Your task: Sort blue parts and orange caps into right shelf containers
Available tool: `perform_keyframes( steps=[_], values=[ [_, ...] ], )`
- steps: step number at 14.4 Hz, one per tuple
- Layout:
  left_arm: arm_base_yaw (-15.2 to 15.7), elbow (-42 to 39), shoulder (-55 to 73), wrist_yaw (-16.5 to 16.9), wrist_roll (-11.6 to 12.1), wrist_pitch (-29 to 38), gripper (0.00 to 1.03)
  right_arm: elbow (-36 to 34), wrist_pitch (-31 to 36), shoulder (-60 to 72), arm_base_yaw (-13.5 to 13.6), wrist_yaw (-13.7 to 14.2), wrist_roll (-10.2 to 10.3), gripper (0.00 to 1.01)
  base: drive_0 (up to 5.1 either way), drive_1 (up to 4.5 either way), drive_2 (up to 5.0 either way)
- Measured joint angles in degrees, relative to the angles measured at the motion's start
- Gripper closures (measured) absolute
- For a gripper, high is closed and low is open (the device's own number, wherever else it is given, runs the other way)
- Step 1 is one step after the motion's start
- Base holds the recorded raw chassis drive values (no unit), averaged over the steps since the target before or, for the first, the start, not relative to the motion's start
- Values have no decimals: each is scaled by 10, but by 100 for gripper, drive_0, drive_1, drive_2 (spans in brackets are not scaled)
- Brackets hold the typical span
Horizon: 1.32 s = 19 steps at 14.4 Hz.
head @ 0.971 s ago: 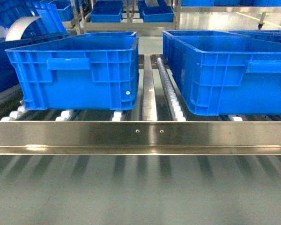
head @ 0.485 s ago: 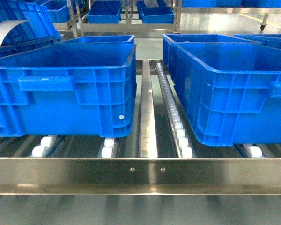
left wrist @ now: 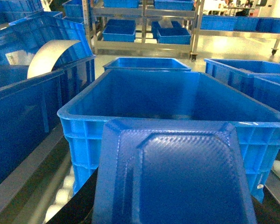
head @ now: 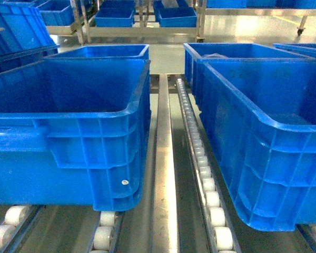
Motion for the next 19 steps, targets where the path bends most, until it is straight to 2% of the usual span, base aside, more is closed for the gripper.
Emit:
perform_keyframes(
  steps=[19],
  values=[
    [-1, 0, 0, -3, -1, 3, 61, 0, 3, 0, 1, 5, -1, 57, 0, 0, 0]
  ],
)
